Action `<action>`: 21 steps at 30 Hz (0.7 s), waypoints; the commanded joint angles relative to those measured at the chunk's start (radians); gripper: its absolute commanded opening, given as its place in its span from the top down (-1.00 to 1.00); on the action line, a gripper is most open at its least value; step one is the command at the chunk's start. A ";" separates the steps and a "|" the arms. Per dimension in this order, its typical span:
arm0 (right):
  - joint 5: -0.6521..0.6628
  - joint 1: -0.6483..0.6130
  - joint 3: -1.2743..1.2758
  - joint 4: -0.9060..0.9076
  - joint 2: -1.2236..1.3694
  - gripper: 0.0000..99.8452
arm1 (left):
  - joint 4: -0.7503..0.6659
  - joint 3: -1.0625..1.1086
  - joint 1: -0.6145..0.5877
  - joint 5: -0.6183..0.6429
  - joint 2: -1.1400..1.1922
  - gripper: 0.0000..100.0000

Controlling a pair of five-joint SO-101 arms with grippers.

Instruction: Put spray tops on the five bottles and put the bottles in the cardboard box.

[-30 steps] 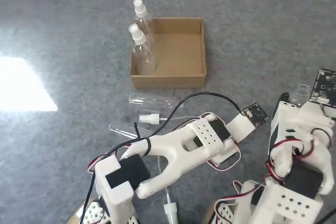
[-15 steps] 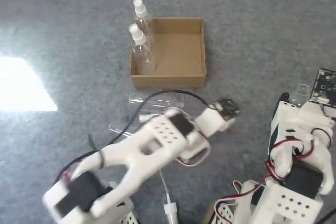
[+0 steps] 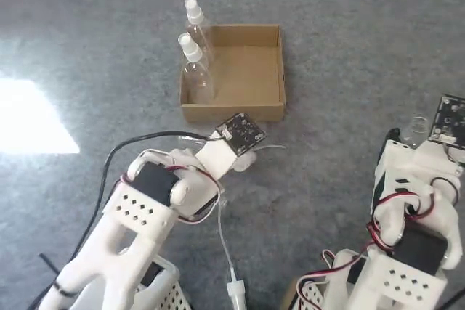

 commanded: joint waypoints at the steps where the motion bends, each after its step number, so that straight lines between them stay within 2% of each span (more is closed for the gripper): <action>1: -0.009 0.007 -0.069 0.004 -0.016 0.89 | 0.035 -0.004 -0.018 -0.041 -0.040 0.90; 5: -0.008 0.007 -0.063 0.004 -0.016 0.89 | 0.037 -0.007 -0.028 -0.035 -0.048 0.55; 7: -0.006 0.007 -0.044 -0.007 -0.022 0.89 | 0.032 -0.021 -0.026 0.005 -0.048 0.47; 16: -0.003 0.007 -0.043 -0.008 -0.021 0.89 | -0.015 -0.110 0.038 0.026 -0.020 0.54; 21: -0.003 0.007 -0.043 -0.008 -0.021 0.89 | -0.037 -0.166 0.078 0.028 0.161 0.58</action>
